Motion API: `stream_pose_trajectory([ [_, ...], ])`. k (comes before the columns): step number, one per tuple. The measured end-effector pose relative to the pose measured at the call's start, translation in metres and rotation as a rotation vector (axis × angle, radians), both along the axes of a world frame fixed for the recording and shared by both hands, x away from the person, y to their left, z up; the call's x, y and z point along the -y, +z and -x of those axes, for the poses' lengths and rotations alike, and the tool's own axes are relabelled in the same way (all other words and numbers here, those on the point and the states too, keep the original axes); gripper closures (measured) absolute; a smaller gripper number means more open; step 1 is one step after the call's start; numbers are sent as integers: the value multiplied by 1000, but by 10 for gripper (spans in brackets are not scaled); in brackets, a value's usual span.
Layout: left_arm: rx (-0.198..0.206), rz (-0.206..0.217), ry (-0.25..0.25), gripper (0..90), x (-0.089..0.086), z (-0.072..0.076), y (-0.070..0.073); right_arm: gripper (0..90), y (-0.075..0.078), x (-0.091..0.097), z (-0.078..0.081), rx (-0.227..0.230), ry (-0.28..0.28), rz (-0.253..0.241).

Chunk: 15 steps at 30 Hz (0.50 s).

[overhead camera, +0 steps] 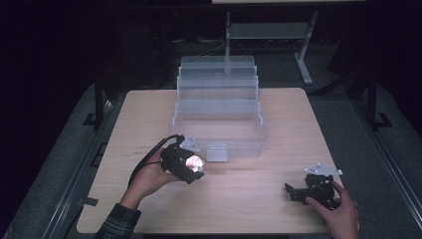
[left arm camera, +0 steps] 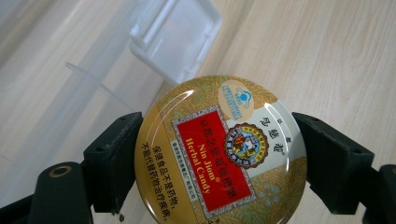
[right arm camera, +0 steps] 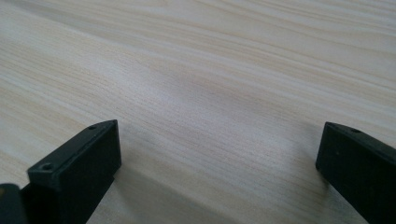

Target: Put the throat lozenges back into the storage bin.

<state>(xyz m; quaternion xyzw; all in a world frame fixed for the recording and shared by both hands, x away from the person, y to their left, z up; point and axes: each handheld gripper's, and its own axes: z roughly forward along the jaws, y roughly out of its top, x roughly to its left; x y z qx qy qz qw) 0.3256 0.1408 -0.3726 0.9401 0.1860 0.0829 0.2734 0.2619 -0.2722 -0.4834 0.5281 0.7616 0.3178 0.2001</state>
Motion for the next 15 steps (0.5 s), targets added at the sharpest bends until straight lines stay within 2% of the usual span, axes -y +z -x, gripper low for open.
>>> stream_pose_trajectory([
  [15,9,4,6,193,-2,-12,18,0,0,0,0,0,1,0],
])
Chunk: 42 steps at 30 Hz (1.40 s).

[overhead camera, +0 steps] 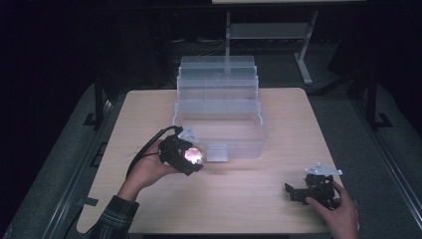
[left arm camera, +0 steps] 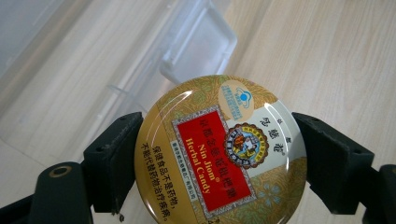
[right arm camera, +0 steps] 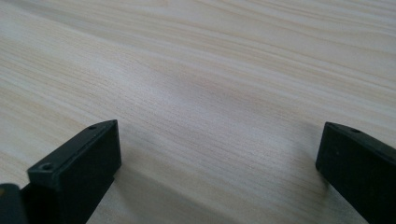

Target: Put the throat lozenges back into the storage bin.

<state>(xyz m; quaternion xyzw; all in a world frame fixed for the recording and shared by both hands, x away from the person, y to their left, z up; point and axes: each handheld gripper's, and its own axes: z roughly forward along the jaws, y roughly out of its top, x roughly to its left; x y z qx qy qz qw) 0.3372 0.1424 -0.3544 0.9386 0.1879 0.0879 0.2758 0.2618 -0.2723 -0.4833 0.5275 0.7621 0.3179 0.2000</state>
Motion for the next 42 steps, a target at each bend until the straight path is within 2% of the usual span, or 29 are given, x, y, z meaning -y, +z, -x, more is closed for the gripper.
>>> stream_pose_trajectory([
  [18,17,2,37,193,-5,-22,17,0,0,0,0,0,0,0],
  [22,14,14,50,193,-6,-28,18,0,0,0,0,0,-1,0],
  [30,15,8,79,193,-9,-39,19,0,0,0,0,0,-2,-1],
  [38,17,32,113,193,-11,-53,20,0,0,0,0,0,-1,0],
  [42,14,26,126,193,-12,-58,19,0,0,0,0,0,-1,1],
])
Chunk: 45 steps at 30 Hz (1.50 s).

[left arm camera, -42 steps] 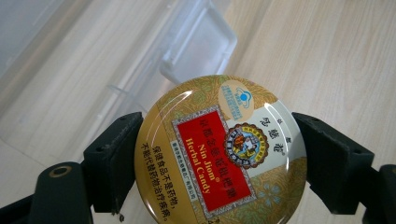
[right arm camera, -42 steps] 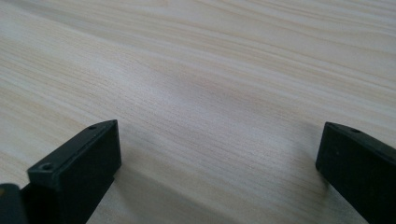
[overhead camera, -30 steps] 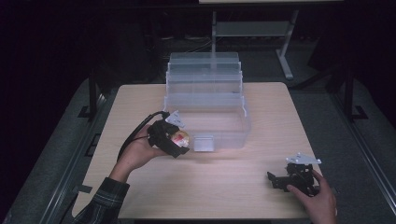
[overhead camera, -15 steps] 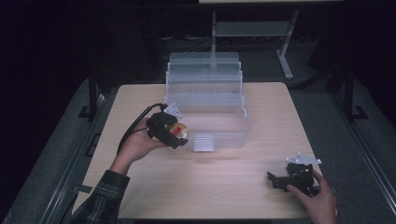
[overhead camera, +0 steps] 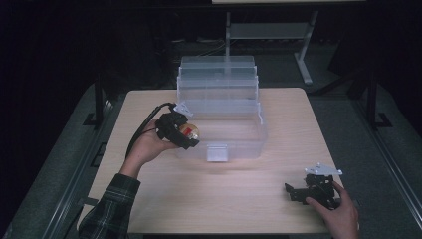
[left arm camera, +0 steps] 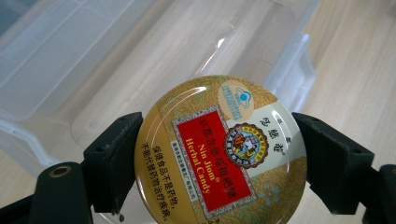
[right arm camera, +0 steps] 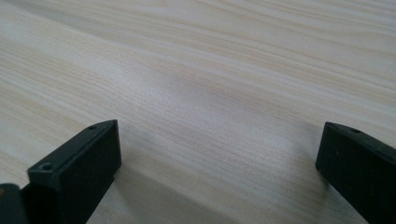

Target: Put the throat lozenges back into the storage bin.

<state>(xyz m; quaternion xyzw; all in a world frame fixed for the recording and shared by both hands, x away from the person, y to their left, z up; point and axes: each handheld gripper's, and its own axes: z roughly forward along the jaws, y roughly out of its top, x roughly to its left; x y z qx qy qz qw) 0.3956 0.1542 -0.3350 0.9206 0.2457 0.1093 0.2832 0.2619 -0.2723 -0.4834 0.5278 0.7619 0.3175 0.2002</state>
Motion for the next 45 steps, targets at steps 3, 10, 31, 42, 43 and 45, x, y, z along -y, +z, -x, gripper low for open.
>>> stream_pose_trajectory([
  [3,-2,6,15,193,-1,-5,-1,0,0,0,0,0,0,0],
  [10,-7,7,53,193,-6,-18,-3,0,0,0,0,0,0,0],
  [31,-28,-11,122,193,-18,-40,-18,0,0,0,0,0,0,0],
  [42,-27,-3,125,188,-18,-42,-22,0,0,0,0,0,0,0],
  [43,-26,-2,127,188,-19,-42,-22,0,0,0,0,0,0,0],
  [45,-24,2,130,188,-19,-43,-24,0,0,0,0,0,0,0],
])
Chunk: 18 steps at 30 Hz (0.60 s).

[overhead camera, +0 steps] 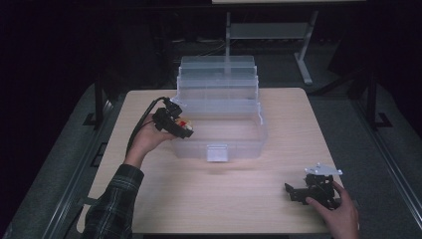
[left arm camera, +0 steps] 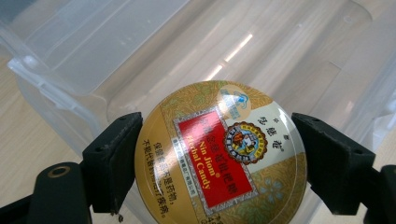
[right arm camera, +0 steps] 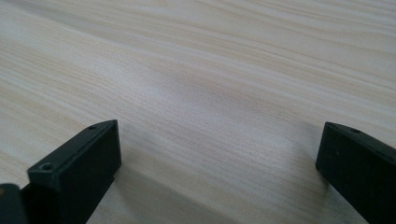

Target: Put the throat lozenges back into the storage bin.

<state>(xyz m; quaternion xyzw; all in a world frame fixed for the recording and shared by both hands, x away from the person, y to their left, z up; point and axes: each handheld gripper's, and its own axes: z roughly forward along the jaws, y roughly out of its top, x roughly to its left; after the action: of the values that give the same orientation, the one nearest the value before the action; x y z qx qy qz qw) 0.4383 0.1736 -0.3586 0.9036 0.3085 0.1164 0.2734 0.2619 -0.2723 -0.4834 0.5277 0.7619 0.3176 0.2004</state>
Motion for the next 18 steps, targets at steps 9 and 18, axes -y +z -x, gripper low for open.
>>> stream_pose_trajectory([
  [9,-5,-3,2,187,-1,-2,-4,0,0,0,0,0,0,0],
  [18,2,18,5,176,-2,-1,-2,0,0,0,0,0,0,0],
])
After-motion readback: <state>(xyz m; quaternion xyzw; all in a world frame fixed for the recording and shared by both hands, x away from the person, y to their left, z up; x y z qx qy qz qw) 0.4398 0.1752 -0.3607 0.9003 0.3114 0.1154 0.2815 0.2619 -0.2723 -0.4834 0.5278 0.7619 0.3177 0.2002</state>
